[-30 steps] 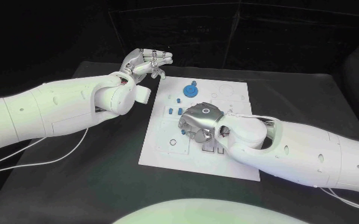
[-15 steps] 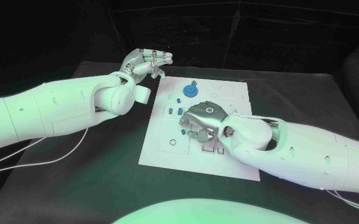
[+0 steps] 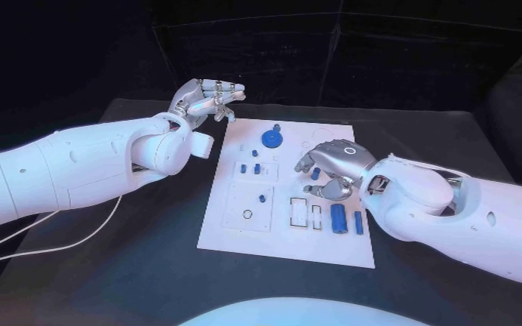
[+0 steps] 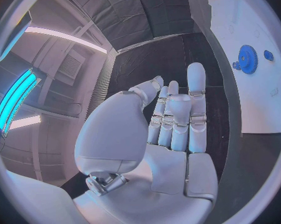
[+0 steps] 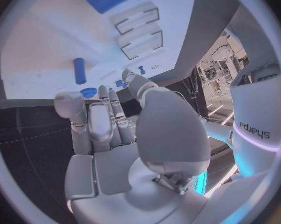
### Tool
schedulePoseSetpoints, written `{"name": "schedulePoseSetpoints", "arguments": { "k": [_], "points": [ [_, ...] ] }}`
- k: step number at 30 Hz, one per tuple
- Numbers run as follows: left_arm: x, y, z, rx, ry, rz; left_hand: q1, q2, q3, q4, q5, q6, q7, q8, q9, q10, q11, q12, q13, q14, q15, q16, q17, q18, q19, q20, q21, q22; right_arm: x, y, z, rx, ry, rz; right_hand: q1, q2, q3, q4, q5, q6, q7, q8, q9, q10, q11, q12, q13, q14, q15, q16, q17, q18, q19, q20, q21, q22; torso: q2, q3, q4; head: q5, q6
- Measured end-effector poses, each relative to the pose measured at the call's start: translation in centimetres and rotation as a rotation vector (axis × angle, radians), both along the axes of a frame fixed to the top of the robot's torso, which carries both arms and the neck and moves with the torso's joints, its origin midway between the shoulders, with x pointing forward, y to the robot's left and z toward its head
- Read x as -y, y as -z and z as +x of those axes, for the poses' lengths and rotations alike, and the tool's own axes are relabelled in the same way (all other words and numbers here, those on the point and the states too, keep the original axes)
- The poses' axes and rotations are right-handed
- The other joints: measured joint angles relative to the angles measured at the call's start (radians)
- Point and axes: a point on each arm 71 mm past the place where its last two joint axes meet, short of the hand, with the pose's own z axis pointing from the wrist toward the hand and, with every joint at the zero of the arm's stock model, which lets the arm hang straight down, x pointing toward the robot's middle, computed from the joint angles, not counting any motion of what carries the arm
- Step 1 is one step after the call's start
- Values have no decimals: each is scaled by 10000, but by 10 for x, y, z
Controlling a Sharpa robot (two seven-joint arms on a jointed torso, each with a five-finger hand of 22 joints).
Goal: Assemble the parts on the task board
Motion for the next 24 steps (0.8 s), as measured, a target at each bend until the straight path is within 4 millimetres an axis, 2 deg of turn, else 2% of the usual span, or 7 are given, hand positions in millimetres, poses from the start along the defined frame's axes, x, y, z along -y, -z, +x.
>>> {"name": "schedulePoseSetpoints", "arguments": {
  "k": [2, 4, 7, 14, 15, 24],
  "points": [
    [0, 0, 0, -1, 1, 0, 0, 0, 0, 0, 0, 0, 0, 0, 0, 0, 0, 0, 0, 0, 0, 0, -11, -1, 0, 0, 0, 0, 11, -2, 5, -60, 356, -38, 30, 30, -638, 102, 115, -41, -41, 0, 0, -185, -29, 58, 11, 0, 0, 0, -23, 0, 0, 0, -68, -58, -8, -1, -7, -30, 39],
    [0, 0, 0, -1, 1, 1, 0, 0, 0, 0, 0, 0, 0, 0, 0, 0, 0, 0, 0, 0, 0, 0, -11, 0, 0, 0, 0, 0, 20, -2, 10, -105, 636, -83, 265, 256, -1379, 249, 120, -60, -60, 0, 0, -399, -30, 151, 16, 0, 0, 0, -12, 0, 0, 0, -100, -113, -11, -1, -16, -48, 59],
    [0, 0, 0, -4, 22, -7, 0, 0, 0, 0, 0, 0, 0, 0, 0, 0, 0, 0, 1, 0, 0, 0, -11, -1, 0, 0, 0, 0, 30, -2, 15, -179, 980, -162, 559, 368, -1952, 409, 120, -74, -74, 0, -1, -573, 8, 218, 16, -1, 0, 0, 6, 0, 0, 0, -144, -171, -11, -1, -20, -73, 92],
    [0, 0, 1, -12, 66, -23, 0, 0, 0, 0, 0, 0, 0, 0, 0, 0, 0, 0, 1, 0, 0, 0, -11, -1, 0, 0, 0, 1, 35, 0, 22, -286, 1277, -354, 884, 519, -2325, 594, 120, -108, -107, 0, -1, -749, 4, 334, 15, -1, 0, 0, -63, 0, 0, 0, -183, -250, 1, -3, -7, -128, 131],
    [0, 0, 1, -13, 70, -25, 0, 0, 0, 0, 0, 0, 0, 0, 0, 0, 0, 0, 1, 0, 0, 0, -11, 0, 0, 0, 0, 1, 34, 1, 23, -311, 1274, -368, 963, 539, -2339, 609, 120, -108, -107, 0, -2, -783, 39, 352, 15, -1, 0, 0, -78, 0, 0, 0, -183, -262, 4, -3, -2, -128, 131],
    [1, 1, 1, -28, 124, -45, 0, 0, 0, 0, 0, 0, 0, 0, 0, 0, 0, 0, 1, 0, 0, 0, -10, -1, 0, 0, 0, -7, 20, 5, 27, -598, 1090, -471, 1384, 960, -2225, 620, 55, -69, -146, 0, -2, -680, -47, 722, 32, -1, 0, -68, -159, 0, 19, -19, -183, -239, 12, -5, 10, -132, 101]
  ]
}}
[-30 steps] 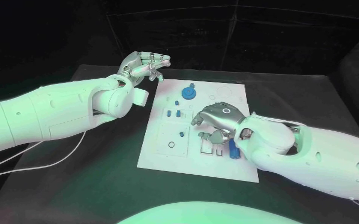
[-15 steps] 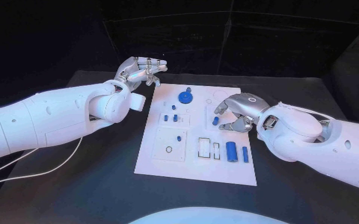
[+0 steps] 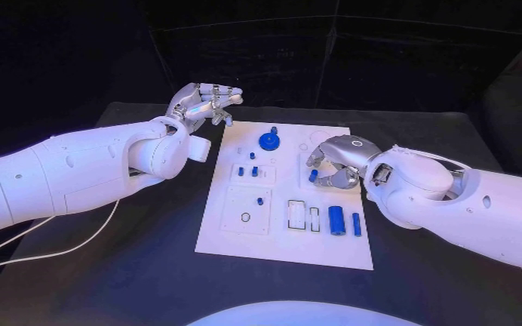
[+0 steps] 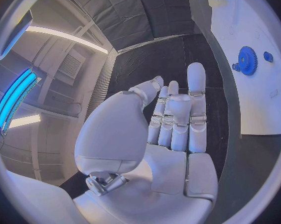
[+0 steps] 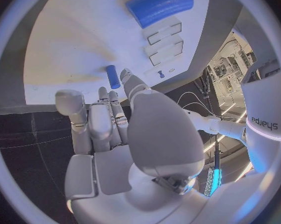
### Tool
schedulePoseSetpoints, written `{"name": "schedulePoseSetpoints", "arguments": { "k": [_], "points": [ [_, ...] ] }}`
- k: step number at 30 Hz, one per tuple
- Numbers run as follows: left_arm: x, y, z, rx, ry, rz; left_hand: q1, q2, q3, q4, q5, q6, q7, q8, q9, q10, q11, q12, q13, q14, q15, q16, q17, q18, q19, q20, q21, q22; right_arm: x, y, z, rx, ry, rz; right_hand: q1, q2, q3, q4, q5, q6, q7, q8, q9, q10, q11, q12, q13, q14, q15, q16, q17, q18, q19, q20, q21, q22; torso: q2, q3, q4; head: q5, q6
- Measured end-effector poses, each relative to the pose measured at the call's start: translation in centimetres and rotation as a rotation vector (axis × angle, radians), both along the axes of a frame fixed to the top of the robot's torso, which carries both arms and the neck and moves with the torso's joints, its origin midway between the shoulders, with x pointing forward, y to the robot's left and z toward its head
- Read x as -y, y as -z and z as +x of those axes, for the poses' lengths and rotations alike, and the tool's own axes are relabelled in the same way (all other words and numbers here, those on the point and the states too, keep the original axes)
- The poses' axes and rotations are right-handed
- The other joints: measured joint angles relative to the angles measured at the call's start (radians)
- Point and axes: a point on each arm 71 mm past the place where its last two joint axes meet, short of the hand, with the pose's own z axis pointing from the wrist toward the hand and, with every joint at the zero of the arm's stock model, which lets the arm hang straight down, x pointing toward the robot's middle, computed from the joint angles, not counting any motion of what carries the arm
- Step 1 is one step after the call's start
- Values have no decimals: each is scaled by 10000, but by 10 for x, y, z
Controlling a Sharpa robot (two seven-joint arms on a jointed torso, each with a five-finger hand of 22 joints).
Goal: Assemble the parts on the task board
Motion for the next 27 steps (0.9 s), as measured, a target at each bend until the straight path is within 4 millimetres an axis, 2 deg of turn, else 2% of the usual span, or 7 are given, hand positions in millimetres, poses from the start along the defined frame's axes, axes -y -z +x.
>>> {"name": "schedulePoseSetpoints", "arguments": {
  "k": [2, 6, 10, 21, 27],
  "points": [
    [0, 0, 0, -1, 5, -2, 0, 0, 0, 0, 0, 0, 0, 0, 0, 0, 0, 0, 1, 0, 0, 0, 0, 0, 0, 0, 0, 0, -2, 1, 0, -66, -26, -36, 84, 84, 130, 0, -55, 53, -52, 0, 0, 227, -31, 113, 0, 18, -57, 3, 113, 1, 54, -55, 0, 79, 0, 0, 0, 5, -10],
    [0, 0, 0, -2, 10, -4, 0, 0, 0, 0, 0, 0, 0, 0, 0, 0, 0, 0, 1, 0, 0, 0, 0, -1, 0, 0, 0, 1, -4, 2, 1, -209, -64, -128, 158, 158, 384, 4, -55, 145, -44, 0, 0, 616, -97, 193, -11, 2, -77, 121, 309, 0, 107, -106, 65, 192, -1, 0, 0, 12, -36],
    [0, 0, 0, -3, 15, -7, 0, 0, 0, 0, 0, 0, 0, 0, 0, 0, 0, 0, 1, 0, 0, 0, 1, 0, 0, 0, 0, 1, -4, 4, 2, -340, -79, -241, 245, 246, 740, 2, -55, 542, -29, 120, 48, 980, -124, 241, -20, 11, -132, 217, 497, 0, 142, -142, 118, 296, -5, 0, 0, 19, -51],
    [0, 0, 0, -6, 34, -15, 0, 0, 0, 0, 0, 0, 0, 0, 0, 0, 0, 0, 2, 0, 0, 0, 1, 0, 0, 0, 0, 2, -4, 7, 4, -582, -33, -488, 245, 246, 1428, 31, -112, 969, 6, 214, 47, 1207, -106, 161, -30, -2, -145, 303, 584, 1, 179, -179, 156, 343, -12, 0, 0, 7, -81],
    [0, 0, 0, -8, 39, -17, 0, 0, 0, 0, 0, 0, 0, 0, 1, 0, 0, 0, 2, 0, 0, 0, 1, -1, 0, 0, 0, 2, -5, 7, 4, -586, -41, -419, 274, 274, 1911, 16, -297, 1322, -69, 297, 59, 1569, -221, 160, -24, -4, -217, 432, 788, 0, 232, -232, 274, 480, -12, -1, 0, 28, -96]
  ]
}}
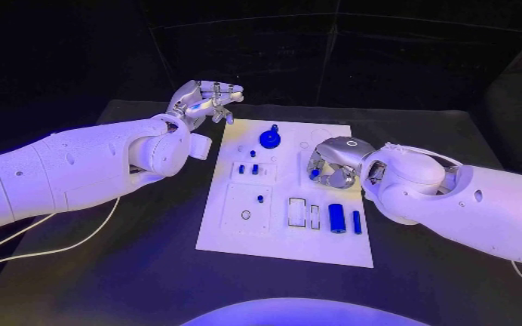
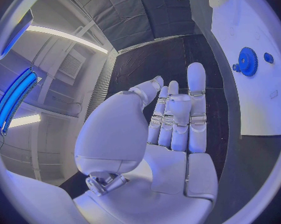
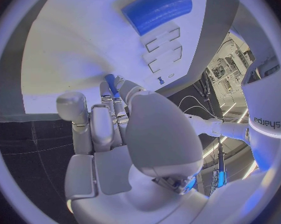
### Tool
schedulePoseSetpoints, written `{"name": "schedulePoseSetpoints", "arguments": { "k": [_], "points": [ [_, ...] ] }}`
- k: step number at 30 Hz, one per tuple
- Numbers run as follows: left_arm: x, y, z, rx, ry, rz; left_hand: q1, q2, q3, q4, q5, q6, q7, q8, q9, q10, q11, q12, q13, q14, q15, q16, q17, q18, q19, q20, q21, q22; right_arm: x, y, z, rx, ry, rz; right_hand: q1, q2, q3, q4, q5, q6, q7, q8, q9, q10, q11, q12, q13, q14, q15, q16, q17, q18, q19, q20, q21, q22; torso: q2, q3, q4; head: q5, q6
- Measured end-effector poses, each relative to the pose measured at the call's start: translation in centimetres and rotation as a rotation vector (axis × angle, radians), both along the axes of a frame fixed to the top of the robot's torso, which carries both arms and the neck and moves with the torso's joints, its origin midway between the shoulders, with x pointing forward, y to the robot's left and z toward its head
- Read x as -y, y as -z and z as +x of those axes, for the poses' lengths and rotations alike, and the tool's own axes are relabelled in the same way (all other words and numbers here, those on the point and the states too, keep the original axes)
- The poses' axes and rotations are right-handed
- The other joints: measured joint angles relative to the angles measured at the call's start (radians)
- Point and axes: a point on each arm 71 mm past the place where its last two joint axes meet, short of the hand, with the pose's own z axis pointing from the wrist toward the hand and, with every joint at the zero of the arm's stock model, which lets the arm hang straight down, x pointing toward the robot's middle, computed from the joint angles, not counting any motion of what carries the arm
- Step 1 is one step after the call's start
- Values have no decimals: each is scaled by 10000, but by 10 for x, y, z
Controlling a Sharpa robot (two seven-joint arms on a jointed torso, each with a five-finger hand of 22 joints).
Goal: Assemble the parts on the task board
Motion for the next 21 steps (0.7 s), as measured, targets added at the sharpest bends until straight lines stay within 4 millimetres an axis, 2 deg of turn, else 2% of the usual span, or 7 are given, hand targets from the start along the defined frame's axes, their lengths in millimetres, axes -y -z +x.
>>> {"name": "schedulePoseSetpoints", "arguments": {
  "k": [8, 17, 21],
  "points": [
    [-1, 0, 0, -3, -9, 3, 0, 0, 0, 0, 0, 0, 0, 0, 0, 0, 0, 0, 0, 0, 0, 0, 0, 1, 0, 0, 0, 1, 1, -3, -2, 142, 128, 433, -34, 23, 440, -32, 81, 331, -135, 106, 6, 334, -120, -36, 27, 3, -71, 178, 345, 0, 107, -107, 169, 296, 0, 0, -15, 12, -9],
    [0, 0, 1, -5, 0, 4, 0, 0, 0, 0, 0, 0, 0, 0, 0, 0, 0, 0, 0, 0, 0, 0, 1, 0, 0, 0, 0, -7, 12, -11, -11, 305, 342, 1022, -60, 49, 616, -152, 81, 339, -145, 105, 50, 334, -120, -61, 26, 3, -71, 178, 302, 1, 143, -143, 169, 315, -26, -3, -17, -56, 28],
    [1, 0, 1, -3, 15, 2, 0, 0, 0, 0, 0, 0, 0, 0, 0, 0, 0, 0, 1, 0, 0, 0, 1, 1, 0, 0, 0, -6, 10, -23, -15, 389, 319, 1446, -60, 48, 641, -177, 80, 336, -150, 104, 34, 334, -120, -87, 25, 3, -70, 178, 299, 0, 143, -143, 168, 314, -45, -10, 7, -70, 61]
  ]
}}
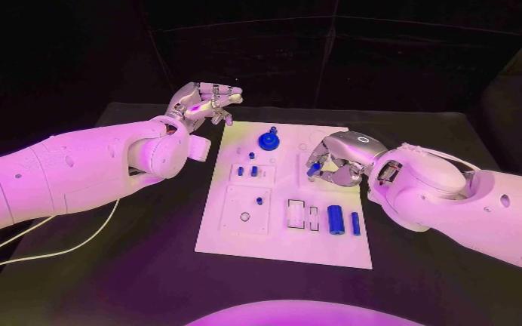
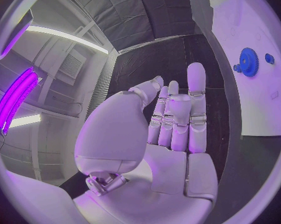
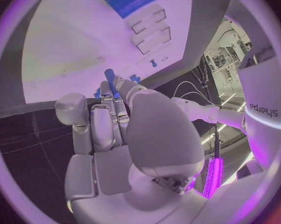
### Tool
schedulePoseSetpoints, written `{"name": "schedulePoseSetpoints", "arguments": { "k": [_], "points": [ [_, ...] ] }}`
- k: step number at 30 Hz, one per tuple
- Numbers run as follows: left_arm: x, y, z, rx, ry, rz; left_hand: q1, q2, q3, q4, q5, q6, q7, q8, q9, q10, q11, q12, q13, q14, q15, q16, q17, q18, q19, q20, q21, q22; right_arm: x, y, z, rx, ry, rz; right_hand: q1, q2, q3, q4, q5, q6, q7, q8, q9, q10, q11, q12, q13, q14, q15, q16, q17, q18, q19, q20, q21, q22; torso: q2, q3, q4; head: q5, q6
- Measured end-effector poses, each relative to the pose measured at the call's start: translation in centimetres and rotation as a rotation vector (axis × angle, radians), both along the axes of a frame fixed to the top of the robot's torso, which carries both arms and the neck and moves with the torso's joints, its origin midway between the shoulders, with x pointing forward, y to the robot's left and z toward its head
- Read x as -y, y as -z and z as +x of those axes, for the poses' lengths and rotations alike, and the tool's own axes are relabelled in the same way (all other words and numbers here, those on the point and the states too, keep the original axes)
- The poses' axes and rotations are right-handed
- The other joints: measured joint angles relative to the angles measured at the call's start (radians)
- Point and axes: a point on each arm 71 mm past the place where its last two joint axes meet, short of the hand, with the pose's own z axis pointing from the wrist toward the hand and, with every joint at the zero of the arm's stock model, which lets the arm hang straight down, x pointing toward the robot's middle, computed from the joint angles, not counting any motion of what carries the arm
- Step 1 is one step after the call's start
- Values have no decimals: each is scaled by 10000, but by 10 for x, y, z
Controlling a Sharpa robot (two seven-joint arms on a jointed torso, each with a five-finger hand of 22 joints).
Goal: Assemble the parts on the task board
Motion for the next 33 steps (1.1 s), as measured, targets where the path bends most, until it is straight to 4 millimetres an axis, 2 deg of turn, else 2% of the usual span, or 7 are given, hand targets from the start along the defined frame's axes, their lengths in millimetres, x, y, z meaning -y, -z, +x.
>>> {"name": "schedulePoseSetpoints", "arguments": {
  "k": [7, 13, 17, 21, 27, 33],
  "points": [
    [1, 0, 1, 3, 17, 0, 0, 0, 0, 0, 0, 0, 0, 0, 0, 0, 0, 0, 0, 0, 0, 0, 0, -1, 0, 0, 0, 1, -24, -15, -12, 28, -567, 845, 1, -2, 61, -29, -2, 4, 4, -23, -37, -1, 1, -46, -2, 0, 0, 0, 0, 0, -1, 0, 0, 0, -1, -2, 3, 58, 42],
    [4, 0, 2, 9, 65, -13, 0, 0, 0, 0, 0, 0, 0, 0, 0, 0, 0, 0, 0, 0, 0, 0, 0, 0, 0, 0, -37, 1, -71, -17, -21, -14, -1623, 1463, 1, -2, 92, -36, -14, 18, 19, -28, -37, -1, 1, -46, -3, 0, 0, 0, 7, 0, -1, 0, 0, -5, 6, -12, 13, 84, 45],
    [6, 1, 2, 12, 101, -24, 0, 0, 0, 0, 0, 0, 0, 0, 0, 0, 0, 0, 0, 0, 0, 0, 0, 0, 0, 0, -37, -4, -95, -10, -27, -169, -2226, 1644, 1, -3, 113, -57, -17, -13, 51, -28, -37, -2, 2, -69, -6, 0, 0, 0, 8, 0, -1, 0, -1, -35, 14, -17, 29, 127, 56],
    [7, 1, 2, 16, 118, -31, 0, 0, 0, 0, 0, 0, 0, 0, 0, 0, 0, 0, 0, 0, 0, 0, 0, -1, 0, 0, -37, -7, -110, -1, -33, -346, -2663, 1628, -54, -58, 151, -96, -18, -14, 51, -78, -37, -2, 2, -114, -5, 0, 1, 0, 7, 0, -1, 0, -1, -41, 24, -17, 34, 198, 22],
    [7, 1, 2, 19, 130, -37, 0, 0, 0, 0, 0, 0, 0, 0, 0, 0, 0, 0, 0, 0, 0, 0, 0, -2, 0, 0, -37, -6, -122, 20, -40, -732, -3131, 1229, -54, -58, 152, -97, -19, -15, 52, -87, -38, -39, 39, -114, -4, 0, 1, 0, 7, 0, -1, 1, -1, -60, 25, -17, 10, 317, -47],
    [9, 1, 3, 19, 166, -49, 0, 0, 0, 0, 0, 0, 0, 0, 0, 0, 0, 0, 0, 0, 0, 0, 0, -2, 0, 0, -37, -6, -128, 31, -42, -991, -3378, 808, -66, -70, 177, -122, -19, -50, 84, -111, -38, -39, 39, -114, -5, 0, 1, 0, 7, 1, -1, 1, -1, -87, 28, -11, 10, 338, -81]
  ]
}}
